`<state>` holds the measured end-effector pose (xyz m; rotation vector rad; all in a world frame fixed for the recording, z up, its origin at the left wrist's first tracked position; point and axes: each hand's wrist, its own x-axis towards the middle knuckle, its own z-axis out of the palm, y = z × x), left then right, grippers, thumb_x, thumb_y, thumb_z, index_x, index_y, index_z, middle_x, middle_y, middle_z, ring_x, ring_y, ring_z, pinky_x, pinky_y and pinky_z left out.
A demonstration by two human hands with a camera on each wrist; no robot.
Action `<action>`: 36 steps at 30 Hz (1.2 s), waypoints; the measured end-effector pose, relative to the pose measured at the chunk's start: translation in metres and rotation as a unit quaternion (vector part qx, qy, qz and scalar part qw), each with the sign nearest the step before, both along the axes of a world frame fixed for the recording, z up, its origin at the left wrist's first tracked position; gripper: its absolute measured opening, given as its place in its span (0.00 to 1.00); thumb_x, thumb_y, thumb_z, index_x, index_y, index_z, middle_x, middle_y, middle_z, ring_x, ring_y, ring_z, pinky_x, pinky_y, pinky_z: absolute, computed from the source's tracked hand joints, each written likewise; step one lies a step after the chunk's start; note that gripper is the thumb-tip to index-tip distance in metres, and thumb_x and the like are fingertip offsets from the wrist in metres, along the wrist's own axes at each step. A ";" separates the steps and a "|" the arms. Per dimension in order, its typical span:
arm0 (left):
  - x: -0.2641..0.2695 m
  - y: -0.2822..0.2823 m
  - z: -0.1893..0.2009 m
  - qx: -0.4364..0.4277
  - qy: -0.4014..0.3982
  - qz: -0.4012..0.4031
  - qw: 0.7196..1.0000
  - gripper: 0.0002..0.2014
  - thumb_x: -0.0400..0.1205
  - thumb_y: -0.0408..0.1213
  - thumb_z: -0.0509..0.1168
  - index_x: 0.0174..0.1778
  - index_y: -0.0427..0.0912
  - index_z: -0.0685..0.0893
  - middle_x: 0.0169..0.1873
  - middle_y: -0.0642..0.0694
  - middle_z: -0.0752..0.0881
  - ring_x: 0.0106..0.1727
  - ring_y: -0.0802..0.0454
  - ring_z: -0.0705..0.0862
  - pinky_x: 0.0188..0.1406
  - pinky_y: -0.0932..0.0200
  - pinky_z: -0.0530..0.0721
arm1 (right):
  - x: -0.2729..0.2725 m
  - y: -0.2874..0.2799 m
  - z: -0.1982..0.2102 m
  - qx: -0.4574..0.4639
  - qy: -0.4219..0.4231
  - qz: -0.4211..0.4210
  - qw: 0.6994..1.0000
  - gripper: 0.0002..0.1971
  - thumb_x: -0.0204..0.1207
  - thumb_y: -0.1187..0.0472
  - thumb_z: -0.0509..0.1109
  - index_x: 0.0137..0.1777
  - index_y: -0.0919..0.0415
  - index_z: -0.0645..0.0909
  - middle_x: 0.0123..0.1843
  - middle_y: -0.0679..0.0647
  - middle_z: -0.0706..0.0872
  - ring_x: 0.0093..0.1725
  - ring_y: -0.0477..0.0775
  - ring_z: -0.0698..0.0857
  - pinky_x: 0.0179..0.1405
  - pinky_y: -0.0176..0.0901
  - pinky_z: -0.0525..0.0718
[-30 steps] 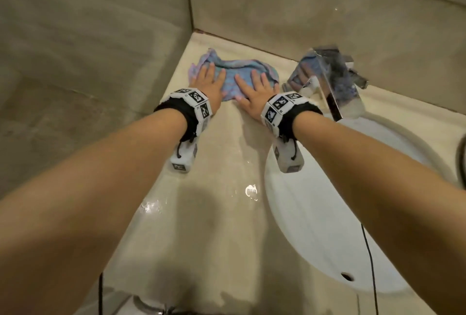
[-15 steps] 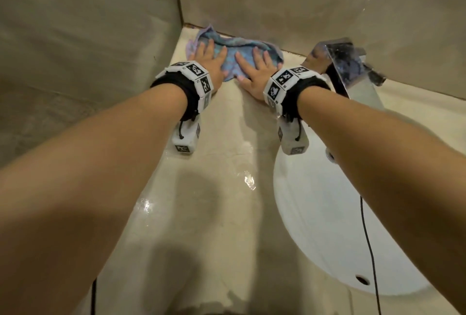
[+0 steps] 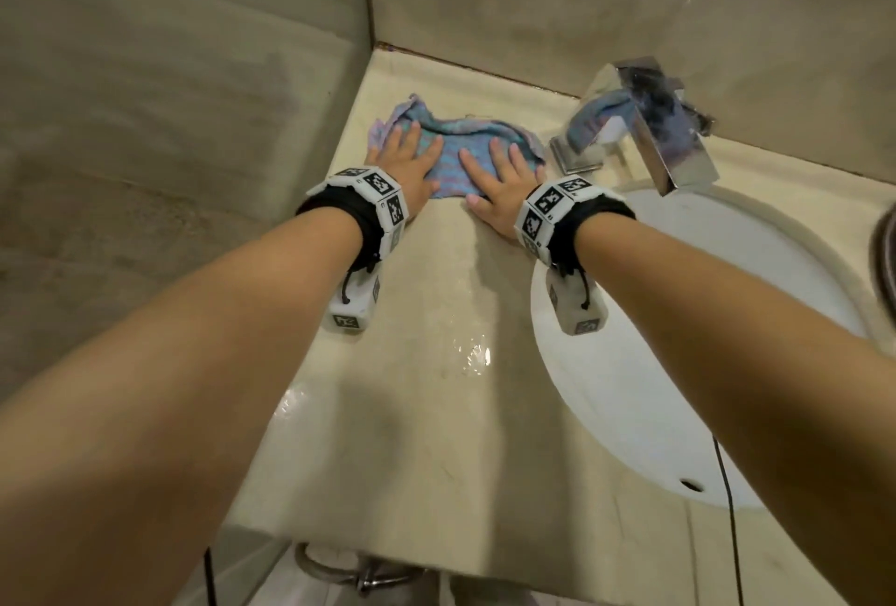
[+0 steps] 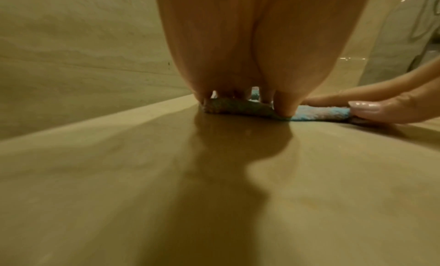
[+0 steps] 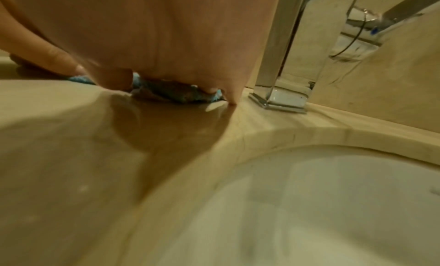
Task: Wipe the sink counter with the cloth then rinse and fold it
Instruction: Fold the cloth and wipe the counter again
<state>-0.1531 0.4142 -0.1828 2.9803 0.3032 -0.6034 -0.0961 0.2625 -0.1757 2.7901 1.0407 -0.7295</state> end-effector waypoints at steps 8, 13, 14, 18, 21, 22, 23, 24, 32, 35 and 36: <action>-0.083 -0.038 0.000 0.010 0.010 0.019 1.000 0.30 0.86 0.48 0.49 0.83 0.48 0.45 0.83 0.38 0.43 0.84 0.39 0.43 0.82 0.40 0.36 | -0.071 -0.037 -0.001 -0.023 0.002 0.043 0.999 0.30 0.84 0.42 0.46 0.82 0.42 0.38 0.85 0.56 0.37 0.85 0.61 0.40 0.81 0.63 0.43; -0.159 -0.079 -0.001 0.012 0.009 0.044 0.999 0.30 0.86 0.49 0.49 0.83 0.49 0.45 0.83 0.38 0.43 0.84 0.39 0.43 0.82 0.41 0.34 | -0.139 -0.077 0.000 -0.024 0.010 0.076 0.997 0.31 0.84 0.41 0.46 0.82 0.41 0.37 0.85 0.55 0.36 0.85 0.60 0.39 0.81 0.62 0.42; -0.174 -0.089 -0.001 0.014 0.011 0.050 0.999 0.30 0.87 0.49 0.49 0.83 0.49 0.45 0.83 0.38 0.43 0.84 0.39 0.43 0.82 0.42 0.34 | -0.152 -0.086 0.000 -0.026 0.009 0.083 0.996 0.31 0.84 0.41 0.46 0.82 0.41 0.37 0.85 0.55 0.36 0.85 0.60 0.39 0.81 0.62 0.42; -0.226 -0.128 0.000 0.017 0.014 0.066 0.998 0.30 0.87 0.49 0.48 0.83 0.49 0.45 0.83 0.38 0.43 0.84 0.39 0.44 0.82 0.42 0.35 | -0.196 -0.119 -0.002 -0.028 0.011 0.101 0.994 0.31 0.84 0.41 0.45 0.82 0.41 0.37 0.85 0.55 0.36 0.85 0.61 0.39 0.80 0.63 0.42; -0.256 -0.149 0.002 0.007 0.020 0.074 0.997 0.30 0.87 0.49 0.48 0.83 0.49 0.45 0.83 0.39 0.43 0.84 0.40 0.43 0.81 0.42 0.33 | -0.225 -0.139 0.000 -0.029 0.027 0.108 0.993 0.30 0.84 0.41 0.45 0.82 0.40 0.36 0.85 0.55 0.35 0.84 0.61 0.38 0.80 0.64 0.41; -0.265 -0.154 0.003 0.004 0.024 0.077 0.997 0.30 0.87 0.49 0.48 0.83 0.49 0.45 0.83 0.39 0.42 0.84 0.40 0.43 0.81 0.43 0.33 | -0.233 -0.144 0.001 -0.031 0.032 0.109 0.993 0.30 0.84 0.41 0.45 0.82 0.40 0.36 0.85 0.55 0.35 0.84 0.60 0.38 0.81 0.64 0.40; -0.273 -0.159 0.004 0.002 0.026 0.077 0.997 0.30 0.87 0.48 0.47 0.83 0.48 0.44 0.83 0.39 0.42 0.84 0.40 0.42 0.81 0.43 0.33 | -0.240 -0.149 0.002 -0.033 0.035 0.110 0.993 0.30 0.84 0.42 0.45 0.82 0.40 0.36 0.85 0.55 0.34 0.84 0.60 0.37 0.81 0.63 0.40; -0.279 -0.163 0.005 0.003 0.028 0.077 0.997 0.30 0.87 0.48 0.47 0.83 0.48 0.44 0.83 0.39 0.42 0.84 0.41 0.42 0.81 0.43 0.33 | -0.245 -0.152 0.003 -0.036 0.036 0.110 0.993 0.30 0.84 0.42 0.45 0.82 0.40 0.36 0.85 0.55 0.34 0.84 0.60 0.37 0.81 0.63 0.39; -0.298 -0.166 0.010 -0.011 0.035 0.065 0.997 0.29 0.87 0.47 0.48 0.83 0.48 0.45 0.83 0.39 0.42 0.84 0.41 0.42 0.80 0.44 0.33 | -0.267 -0.157 0.006 -0.049 0.035 0.097 0.994 0.30 0.84 0.41 0.44 0.82 0.40 0.35 0.85 0.54 0.33 0.84 0.59 0.37 0.81 0.62 0.39; -0.294 -0.157 0.010 -0.015 0.038 0.059 0.997 0.30 0.87 0.48 0.49 0.83 0.49 0.45 0.83 0.39 0.42 0.84 0.42 0.42 0.81 0.44 0.33 | -0.268 -0.149 0.004 -0.049 0.029 0.082 0.995 0.30 0.84 0.41 0.44 0.82 0.40 0.36 0.85 0.54 0.34 0.84 0.60 0.38 0.81 0.63 0.40; -0.292 -0.152 0.010 -0.014 0.040 0.057 0.997 0.30 0.87 0.48 0.49 0.83 0.49 0.44 0.83 0.39 0.42 0.84 0.42 0.42 0.81 0.44 0.33 | -0.269 -0.144 0.004 -0.048 0.028 0.077 0.995 0.30 0.83 0.40 0.44 0.82 0.40 0.36 0.85 0.54 0.34 0.84 0.60 0.38 0.81 0.63 0.41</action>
